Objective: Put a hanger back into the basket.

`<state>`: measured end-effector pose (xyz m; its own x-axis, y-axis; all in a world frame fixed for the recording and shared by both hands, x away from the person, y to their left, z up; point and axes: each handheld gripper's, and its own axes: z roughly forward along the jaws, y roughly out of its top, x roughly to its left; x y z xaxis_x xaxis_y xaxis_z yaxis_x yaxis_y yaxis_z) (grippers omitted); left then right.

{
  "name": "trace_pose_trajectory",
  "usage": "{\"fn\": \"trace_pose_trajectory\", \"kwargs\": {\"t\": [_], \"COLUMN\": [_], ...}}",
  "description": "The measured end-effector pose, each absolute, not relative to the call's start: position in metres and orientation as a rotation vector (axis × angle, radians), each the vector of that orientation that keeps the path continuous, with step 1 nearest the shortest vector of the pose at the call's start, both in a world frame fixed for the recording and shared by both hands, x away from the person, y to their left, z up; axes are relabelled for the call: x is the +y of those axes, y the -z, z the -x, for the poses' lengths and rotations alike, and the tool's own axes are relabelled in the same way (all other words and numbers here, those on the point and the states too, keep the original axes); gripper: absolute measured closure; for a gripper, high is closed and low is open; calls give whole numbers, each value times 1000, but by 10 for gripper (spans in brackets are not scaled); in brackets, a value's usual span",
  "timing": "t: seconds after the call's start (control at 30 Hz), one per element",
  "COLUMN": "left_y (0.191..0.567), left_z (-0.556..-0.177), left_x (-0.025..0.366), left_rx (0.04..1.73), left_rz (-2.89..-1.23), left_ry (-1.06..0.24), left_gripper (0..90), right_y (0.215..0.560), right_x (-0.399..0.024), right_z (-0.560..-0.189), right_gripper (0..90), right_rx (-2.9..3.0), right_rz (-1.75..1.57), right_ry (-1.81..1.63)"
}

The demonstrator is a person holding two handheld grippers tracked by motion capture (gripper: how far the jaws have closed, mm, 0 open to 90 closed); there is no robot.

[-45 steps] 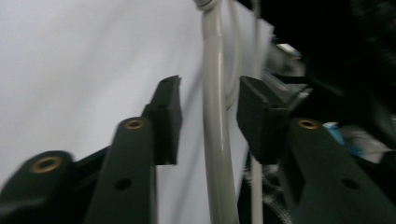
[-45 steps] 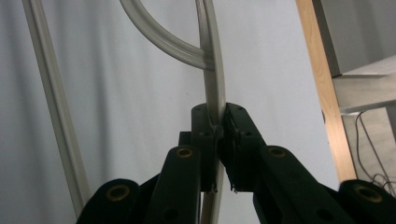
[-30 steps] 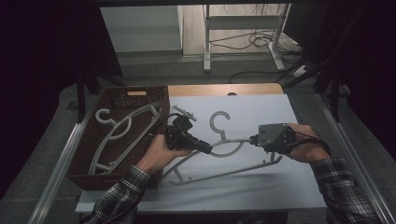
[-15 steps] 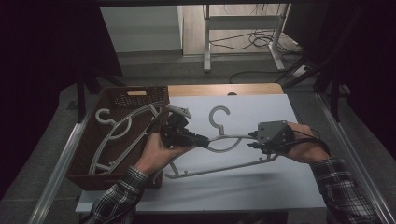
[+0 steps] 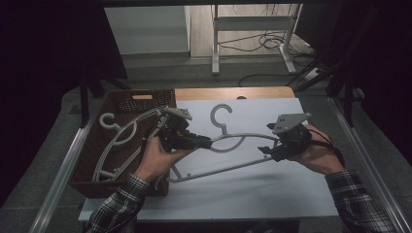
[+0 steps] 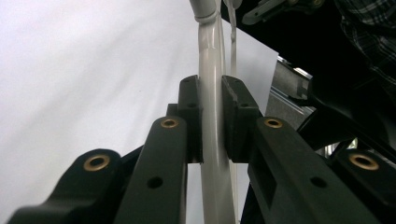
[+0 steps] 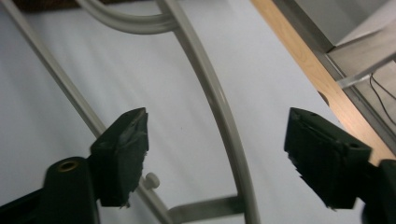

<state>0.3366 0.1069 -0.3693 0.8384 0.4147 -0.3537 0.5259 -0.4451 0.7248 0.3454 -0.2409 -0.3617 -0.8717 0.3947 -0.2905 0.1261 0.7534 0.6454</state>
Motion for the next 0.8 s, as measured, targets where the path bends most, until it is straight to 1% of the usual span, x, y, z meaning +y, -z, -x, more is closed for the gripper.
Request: {"fn": "trace_pose_trajectory", "kwargs": {"t": [0.2,0.47,0.7,0.8], "left_y": [362,347,334,330], "left_z": [-335,-334,-333,-331], "left_x": [118,145,187,210], "left_rx": [729,793,881,919], "left_rz": [-2071,-2018,-1945,-1925], "left_ry": [110,15,-91,-161], "left_gripper": [805,805,805,804], "right_y": [360,361,377,387], "right_x": [-251,-263,-267,-267], "right_z": [-340,-327,-314,-308], "right_gripper": [169,160,160,161], "right_rx": [2475,2358,2359,2364], "right_rz": [-489,-605,-641,-652], "right_ry": [-985,-1032,-1070,-1088]}}
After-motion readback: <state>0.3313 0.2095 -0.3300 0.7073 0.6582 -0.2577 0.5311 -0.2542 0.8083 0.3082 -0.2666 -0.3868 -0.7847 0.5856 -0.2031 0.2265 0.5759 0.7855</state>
